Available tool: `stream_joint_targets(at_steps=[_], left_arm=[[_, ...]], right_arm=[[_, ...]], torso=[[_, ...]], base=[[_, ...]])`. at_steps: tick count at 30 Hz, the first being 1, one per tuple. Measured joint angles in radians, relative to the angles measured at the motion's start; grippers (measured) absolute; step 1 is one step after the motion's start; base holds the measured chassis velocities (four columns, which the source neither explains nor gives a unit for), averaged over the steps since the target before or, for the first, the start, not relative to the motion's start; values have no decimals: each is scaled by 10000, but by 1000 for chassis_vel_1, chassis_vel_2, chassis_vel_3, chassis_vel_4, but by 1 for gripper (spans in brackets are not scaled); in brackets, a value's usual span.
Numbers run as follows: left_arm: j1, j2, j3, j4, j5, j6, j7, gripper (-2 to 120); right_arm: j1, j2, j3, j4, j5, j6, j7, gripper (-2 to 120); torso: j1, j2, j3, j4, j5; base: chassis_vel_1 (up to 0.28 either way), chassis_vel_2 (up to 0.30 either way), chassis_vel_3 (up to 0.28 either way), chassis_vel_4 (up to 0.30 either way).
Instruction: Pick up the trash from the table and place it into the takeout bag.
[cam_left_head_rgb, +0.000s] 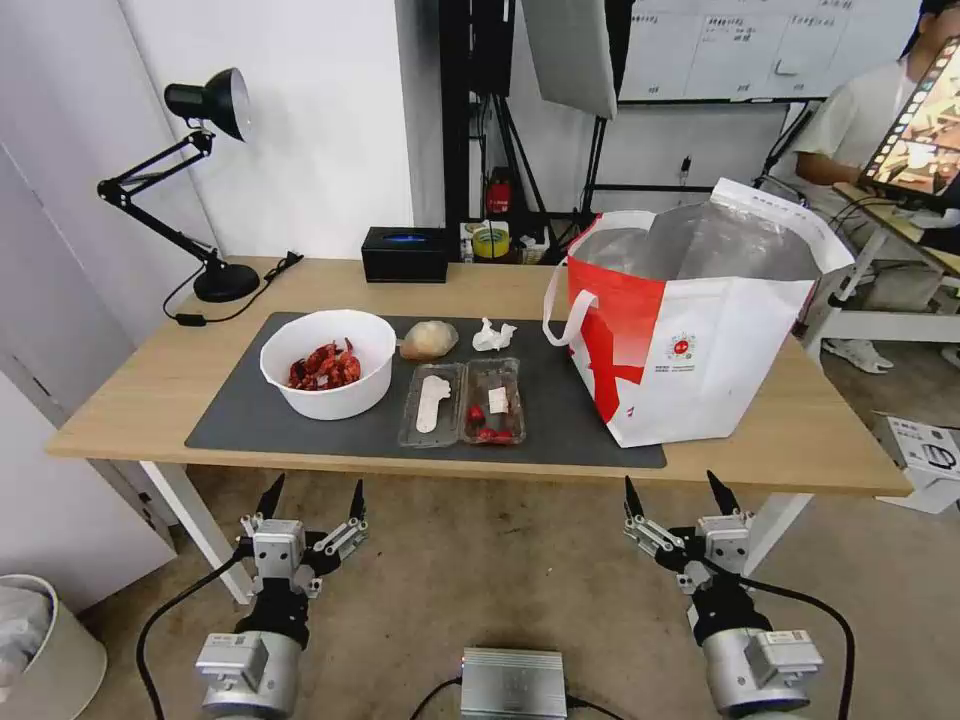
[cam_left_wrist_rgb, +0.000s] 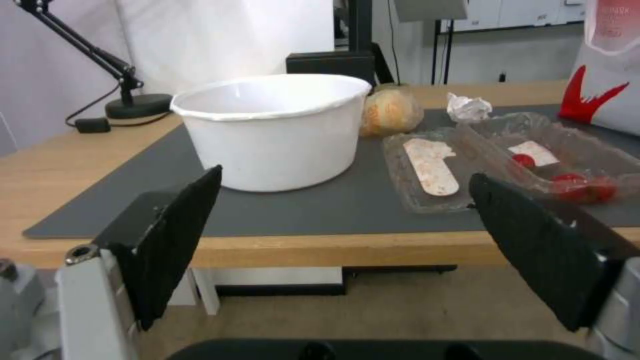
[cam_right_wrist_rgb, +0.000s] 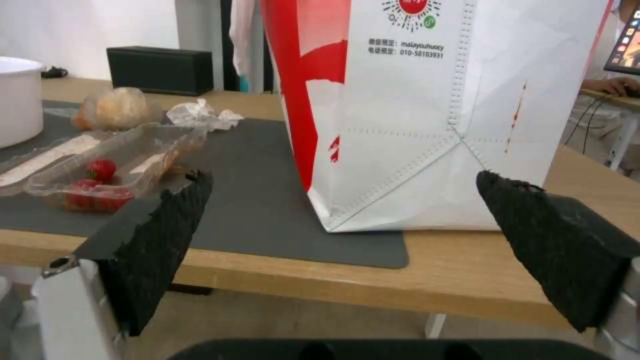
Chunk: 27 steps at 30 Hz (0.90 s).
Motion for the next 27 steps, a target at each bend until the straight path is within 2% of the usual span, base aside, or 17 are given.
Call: stream_joint_targets(at_steps=[6, 8, 9, 11, 12, 13, 14, 15, 16, 19, 21, 24, 27], left_arm=[[-88, -10, 22, 6, -81, 81, -15, 100], [-639, -123, 203, 62, -527, 673, -167, 100], [-639, -123, 203, 62, -527, 673, -167, 100], [-1086, -214, 354, 111, -889, 1162, -286, 100], [-1487, -298, 490, 153, -1215, 1598, -387, 100], [-1487, -298, 490, 153, -1215, 1598, -387, 100], [-1963, -374, 617, 193, -1493, 1968, -469, 100], [-2033, -374, 617, 190, -1507, 1973, -473, 100], [-2377, -438, 710, 204, -1824, 2323, -568, 100], [-2778, -526, 847, 219, -2194, 2713, -652, 100], [-3214, -616, 1001, 253, -2668, 2978, -660, 100], [-3246, -624, 1023, 256, -2752, 2979, -639, 100], [-3222, -622, 1009, 256, -2761, 2967, -602, 100]], right_arm=[[93, -196, 39, 44, 224, -186, 39, 100], [411, -766, 213, 217, 898, -804, 180, 100], [411, -766, 213, 217, 898, -804, 180, 100], [610, -1155, 329, 328, 1359, -1224, 271, 100], [794, -1496, 426, 430, 1764, -1590, 353, 100], [794, -1496, 426, 430, 1764, -1590, 353, 100], [1047, -1969, 560, 568, 2335, -2115, 475, 100], [1107, -2086, 598, 601, 2467, -2239, 508, 100], [1387, -2594, 746, 748, 3074, -2797, 631, 100], [1597, -2994, 857, 873, 3545, -3222, 724, 100], [1985, -3721, 1076, 1078, 4408, -4010, 905, 100], [2278, -4007, 1054, 1108, 4676, -3971, 958, 100], [2341, -4038, 1015, 1092, 4692, -3851, 960, 100]], torso=[[0, 0, 0, -2, 3], [-1, 0, 0, 0, 1], [-1, 0, 0, 0, 1], [0, 0, 1, -1, 2], [1, -1, 1, -1, 3], [1, -1, 1, -1, 3], [1, -3, 1, -5, -3], [2, -3, 1, -6, 0], [0, -3, 2, 4, 6], [0, -2, 1, 1, 0], [2, -3, 2, -4, 3], [2, -3, 2, 3, 3], [1, -2, 1, 0, -1]], base=[[0, 0, 0, 0], [0, 0, 0, 0], [0, 0, 0, 0], [0, 0, 0, 0], [0, 0, 0, 0], [0, 0, 0, 0], [0, 0, 0, 0], [0, 0, 0, 0], [0, 0, 0, 0], [0, 0, 0, 0], [0, 0, 0, 0], [0, 0, 0, 0], [0, 0, 0, 0]])
